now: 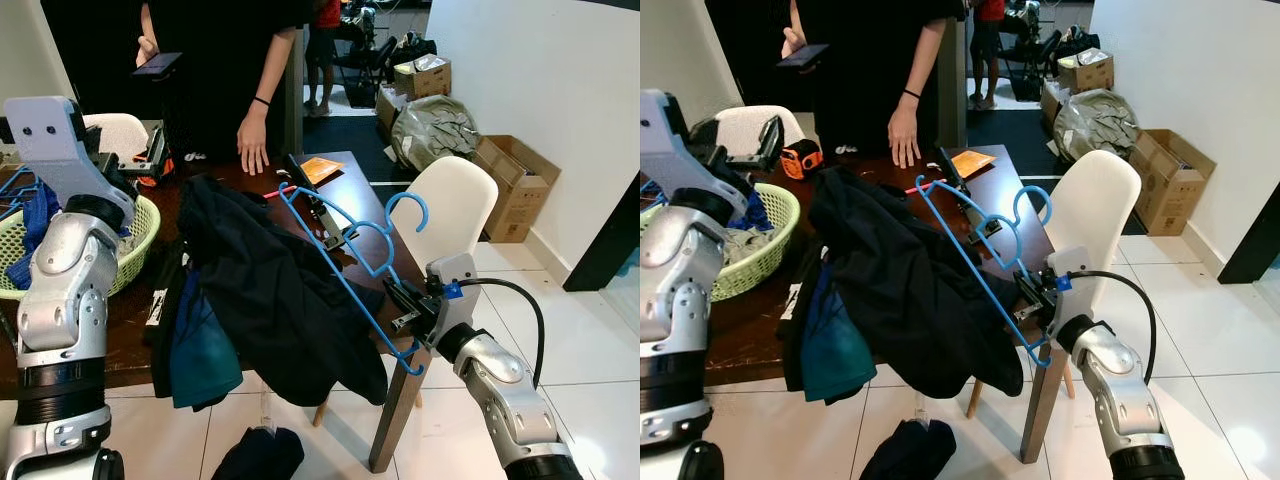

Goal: Hang hanger

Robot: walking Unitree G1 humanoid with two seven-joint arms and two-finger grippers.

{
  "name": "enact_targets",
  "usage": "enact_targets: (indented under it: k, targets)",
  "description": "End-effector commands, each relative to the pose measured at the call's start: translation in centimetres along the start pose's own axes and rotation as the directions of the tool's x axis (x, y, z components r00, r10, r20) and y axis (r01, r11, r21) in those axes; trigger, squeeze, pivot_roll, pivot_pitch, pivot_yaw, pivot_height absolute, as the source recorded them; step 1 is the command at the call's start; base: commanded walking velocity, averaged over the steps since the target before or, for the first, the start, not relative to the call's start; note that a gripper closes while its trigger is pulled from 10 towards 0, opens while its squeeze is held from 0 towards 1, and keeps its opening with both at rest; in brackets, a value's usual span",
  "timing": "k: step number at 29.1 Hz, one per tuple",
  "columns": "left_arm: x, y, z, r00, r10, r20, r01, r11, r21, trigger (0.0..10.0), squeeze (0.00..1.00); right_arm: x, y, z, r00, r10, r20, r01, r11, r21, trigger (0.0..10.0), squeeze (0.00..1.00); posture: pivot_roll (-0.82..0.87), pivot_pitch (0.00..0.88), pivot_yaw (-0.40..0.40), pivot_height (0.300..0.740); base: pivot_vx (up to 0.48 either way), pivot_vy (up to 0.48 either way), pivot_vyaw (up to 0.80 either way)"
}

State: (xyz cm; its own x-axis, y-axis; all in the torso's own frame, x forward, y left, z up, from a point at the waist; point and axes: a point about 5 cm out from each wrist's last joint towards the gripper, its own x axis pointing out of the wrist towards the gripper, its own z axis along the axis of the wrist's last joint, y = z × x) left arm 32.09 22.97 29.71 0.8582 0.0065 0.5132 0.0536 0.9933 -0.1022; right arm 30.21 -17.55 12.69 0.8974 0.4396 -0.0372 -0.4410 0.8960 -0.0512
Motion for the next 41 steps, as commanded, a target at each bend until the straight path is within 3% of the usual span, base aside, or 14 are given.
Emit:
enact_targets:
  k: [1, 2, 3, 8, 15, 17, 21, 27, 30, 35, 38, 41]
  targets:
    - [0.7, 0.2, 2.0, 0.996, -0.033, 0.085, 0.038, 0.998, -0.057, 10.0, 0.00, 0.0, 0.0, 0.1, 1.000, -0.003, 0.008, 0.003, 1.000, 0.009, 10.0, 0.00, -0.03, 0.000, 0.001, 0.740, 0.000, 0.000, 0.00]
    - [0.7, 0.2, 2.0, 0.996, -0.033, 0.085, 0.038, 0.998, -0.057, 10.0, 0.00, 0.0, 0.0, 0.1, 1.000, -0.003, 0.008, 0.003, 1.000, 0.009, 10.0, 0.00, -0.03, 0.000, 0.001, 0.740, 0.000, 0.000, 0.00]
    - [1.3, 0.5, 3.4, 0.989, -0.059, 0.134, 0.071, 0.994, -0.087, 10.0, 0.00, 0.0, 0.0, 0.1, 1.000, -0.004, 0.010, 0.004, 1.000, 0.010, 10.0, 0.00, -0.03, 0.000, 0.002, 0.740, 0.000, 0.000, 0.00]
    - [2.7, 0.9, 5.9, 0.969, -0.143, 0.203, 0.160, 0.985, -0.066, 10.0, 0.00, 0.1, 0.0, 0.2, 1.000, -0.011, 0.019, 0.011, 1.000, 0.011, 10.0, 0.00, -0.03, 0.000, 0.014, 0.740, 0.000, 0.000, 0.00]
    - [2.8, 0.5, 5.8, 0.966, -0.172, 0.191, 0.183, 0.982, -0.038, 10.0, 0.00, -0.1, 0.0, 0.2, 1.000, -0.016, 0.022, 0.016, 1.000, 0.010, 10.0, 0.00, -0.04, 0.000, 0.007, 0.740, 0.000, 0.000, 0.00]
    - [2.8, 0.5, 5.2, 0.974, -0.166, 0.154, 0.169, 0.986, -0.008, 10.0, 0.00, -0.2, -0.1, 0.2, 1.000, -0.017, 0.021, 0.016, 1.000, 0.009, 10.0, 0.00, -0.04, 0.000, 0.004, 0.740, 0.000, 0.000, 0.00]
    - [2.1, 1.5, 1.7, 0.999, -0.040, 0.014, 0.038, 0.995, 0.087, 10.0, 0.00, -0.1, -0.1, 0.2, 1.000, -0.009, 0.012, 0.009, 1.000, 0.006, 10.0, 0.00, -0.03, 0.000, -0.004, 0.740, 0.000, 0.000, 0.00]
    - [1.5, 2.6, -0.3, 0.997, 0.043, -0.063, -0.037, 0.995, 0.095, 10.0, 0.00, -0.1, -0.1, 0.2, 1.000, -0.009, 0.011, 0.009, 1.000, 0.006, 10.0, 0.00, -0.03, 0.000, -0.001, 0.740, 0.000, 0.000, 0.00]
    - [0.6, 3.9, -1.8, 0.987, 0.116, -0.114, -0.108, 0.991, 0.079, 10.0, 0.00, 0.0, 0.0, 0.3, 1.000, -0.012, 0.014, 0.012, 1.000, 0.007, 10.0, 0.00, -0.03, 0.000, 0.005, 0.740, 0.000, 0.000, 0.00]
    - [-0.2, 4.7, -2.5, 0.975, 0.173, -0.139, -0.163, 0.983, 0.081, 10.0, 0.00, 0.0, 0.0, 0.2, 1.000, -0.011, 0.015, 0.011, 1.000, 0.008, 10.0, 0.00, -0.03, 0.000, 0.003, 0.740, 0.000, 0.000, 0.00]
    - [-1.7, 6.2, -3.8, 0.942, 0.285, -0.175, -0.276, 0.958, 0.074, 10.0, 0.00, -0.1, 0.0, 0.2, 1.000, -0.010, 0.015, 0.010, 1.000, 0.009, 10.0, 0.00, -0.02, 0.000, 0.003, 0.740, 0.175, 0.000, 0.00]
    - [-2.1, 6.6, -4.2, 0.931, 0.315, -0.181, -0.305, 0.949, 0.082, 10.0, 0.00, -0.1, 0.0, 0.2, 1.000, -0.010, 0.015, 0.009, 1.000, 0.010, 10.0, 0.00, -0.02, 0.000, 0.000, 0.740, 0.266, 0.000, 0.00]
